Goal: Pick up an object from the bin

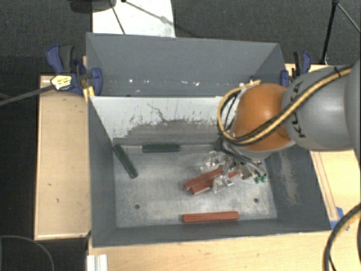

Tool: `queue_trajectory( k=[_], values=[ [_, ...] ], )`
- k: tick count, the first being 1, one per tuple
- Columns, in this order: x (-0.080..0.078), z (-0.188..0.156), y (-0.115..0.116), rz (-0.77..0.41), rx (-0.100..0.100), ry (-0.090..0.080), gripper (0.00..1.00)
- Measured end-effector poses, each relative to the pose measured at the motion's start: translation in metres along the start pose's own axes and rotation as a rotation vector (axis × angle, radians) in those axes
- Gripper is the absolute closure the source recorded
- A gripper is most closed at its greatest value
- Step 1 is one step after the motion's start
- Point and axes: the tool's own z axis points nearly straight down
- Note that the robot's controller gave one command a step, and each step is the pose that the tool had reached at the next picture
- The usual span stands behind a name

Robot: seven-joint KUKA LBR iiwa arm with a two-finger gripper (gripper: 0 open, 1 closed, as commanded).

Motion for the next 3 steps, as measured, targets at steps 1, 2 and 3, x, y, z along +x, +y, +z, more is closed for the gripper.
queue_trajectory(
  k=[1, 2, 3],
  values=[
    [-0.001, -0.013, 0.000, 0.000, 0.000, -0.002, 1.00],
    [-0.002, -0.020, 0.000, 0.000, 0.001, -0.005, 1.00],
    [-0.002, -0.024, 0.000, 0.000, 0.001, -0.004, 1.00]
  ],
)
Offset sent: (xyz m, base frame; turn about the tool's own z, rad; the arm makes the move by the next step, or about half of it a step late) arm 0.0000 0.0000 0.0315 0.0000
